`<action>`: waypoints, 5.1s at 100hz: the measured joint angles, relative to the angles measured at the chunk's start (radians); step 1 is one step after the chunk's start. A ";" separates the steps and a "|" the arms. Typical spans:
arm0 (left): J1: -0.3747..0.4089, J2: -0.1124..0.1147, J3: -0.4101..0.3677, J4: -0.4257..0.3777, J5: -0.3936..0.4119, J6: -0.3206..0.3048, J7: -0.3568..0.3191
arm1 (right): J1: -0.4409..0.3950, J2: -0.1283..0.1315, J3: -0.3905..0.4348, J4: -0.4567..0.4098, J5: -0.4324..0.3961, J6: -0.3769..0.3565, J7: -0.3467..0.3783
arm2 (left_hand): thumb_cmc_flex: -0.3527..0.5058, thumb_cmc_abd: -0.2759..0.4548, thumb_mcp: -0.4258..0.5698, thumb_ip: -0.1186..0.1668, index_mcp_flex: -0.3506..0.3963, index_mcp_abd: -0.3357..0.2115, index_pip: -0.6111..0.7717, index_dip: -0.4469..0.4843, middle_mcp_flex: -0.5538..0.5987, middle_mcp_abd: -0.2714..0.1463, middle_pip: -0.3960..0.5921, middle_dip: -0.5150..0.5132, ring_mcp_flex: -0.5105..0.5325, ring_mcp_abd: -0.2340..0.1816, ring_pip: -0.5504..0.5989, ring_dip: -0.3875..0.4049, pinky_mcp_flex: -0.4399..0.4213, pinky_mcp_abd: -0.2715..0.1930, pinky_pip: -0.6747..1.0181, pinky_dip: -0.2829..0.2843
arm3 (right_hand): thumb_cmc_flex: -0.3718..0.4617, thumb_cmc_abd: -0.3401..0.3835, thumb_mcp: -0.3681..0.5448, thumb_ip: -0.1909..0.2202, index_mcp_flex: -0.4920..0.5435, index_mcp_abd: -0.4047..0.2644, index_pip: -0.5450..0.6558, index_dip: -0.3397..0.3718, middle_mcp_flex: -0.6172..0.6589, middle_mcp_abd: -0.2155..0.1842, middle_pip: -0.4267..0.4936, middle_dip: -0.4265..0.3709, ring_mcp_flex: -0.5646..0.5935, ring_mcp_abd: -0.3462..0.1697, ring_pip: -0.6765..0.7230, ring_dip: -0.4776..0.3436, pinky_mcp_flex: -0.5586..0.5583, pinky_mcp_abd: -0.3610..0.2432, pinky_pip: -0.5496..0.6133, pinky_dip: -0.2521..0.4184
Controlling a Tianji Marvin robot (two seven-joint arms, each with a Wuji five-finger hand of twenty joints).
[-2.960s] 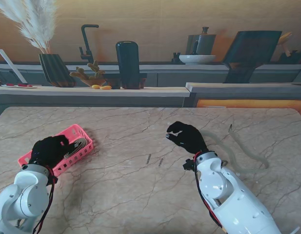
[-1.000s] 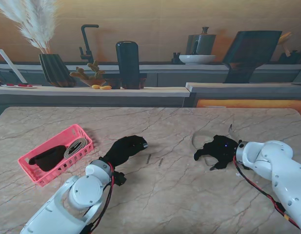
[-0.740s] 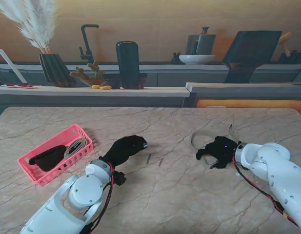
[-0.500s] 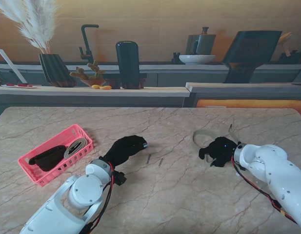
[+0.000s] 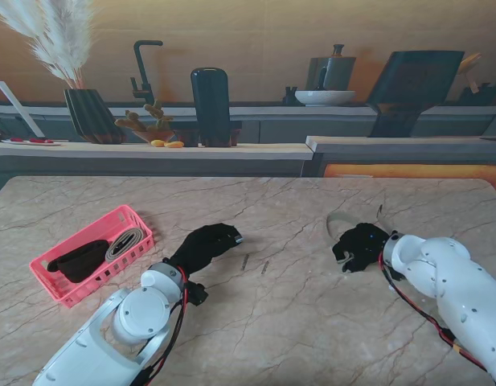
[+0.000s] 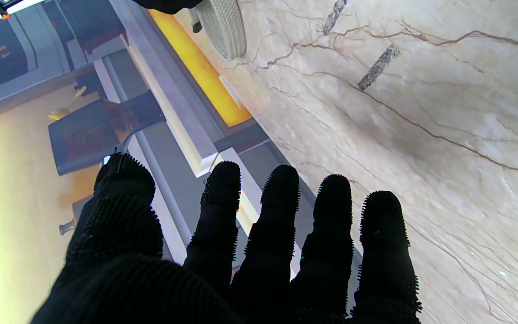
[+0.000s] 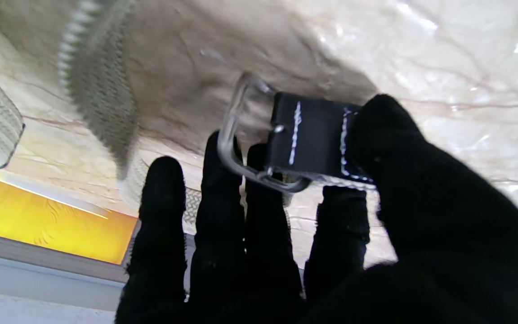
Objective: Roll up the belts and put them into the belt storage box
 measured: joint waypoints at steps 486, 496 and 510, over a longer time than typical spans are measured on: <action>0.013 -0.129 0.101 0.000 -1.061 -0.176 0.038 | -0.133 -0.258 -0.036 -0.318 0.661 0.192 -0.502 | 0.039 -0.287 0.671 -0.092 -0.148 -0.119 0.498 0.278 0.301 -0.153 0.120 0.080 0.337 -0.150 0.273 -0.080 0.243 -0.159 0.134 0.000 | -0.034 0.001 -0.101 -0.007 0.028 -0.072 -0.019 -0.023 0.119 0.011 -0.107 -0.133 -0.061 0.017 -0.190 -0.221 -0.099 0.062 -0.123 -0.117; 0.013 -0.132 0.098 0.000 -1.066 -0.163 0.041 | -0.135 -0.255 -0.042 -0.306 0.652 0.184 -0.498 | 0.049 -0.286 0.671 -0.092 -0.121 -0.088 0.378 0.094 0.301 -0.154 0.119 0.086 0.337 -0.151 0.273 -0.088 0.235 -0.159 0.134 0.000 | -0.033 0.001 -0.100 -0.007 0.028 -0.074 -0.019 -0.023 0.119 0.010 -0.105 -0.132 -0.061 0.017 -0.190 -0.221 -0.099 0.062 -0.123 -0.117; 0.010 -0.136 0.099 0.007 -1.068 -0.161 0.044 | -0.135 -0.248 -0.050 -0.289 0.632 0.164 -0.484 | -0.030 -0.284 0.704 -0.092 -0.085 -0.040 0.300 0.025 0.264 -0.153 0.100 0.072 0.300 -0.150 0.231 -0.088 0.171 -0.156 0.091 0.000 | -0.033 0.010 -0.095 -0.007 0.019 -0.074 -0.019 -0.023 0.124 0.009 -0.105 -0.130 -0.052 0.017 -0.190 -0.220 -0.090 0.062 -0.123 -0.117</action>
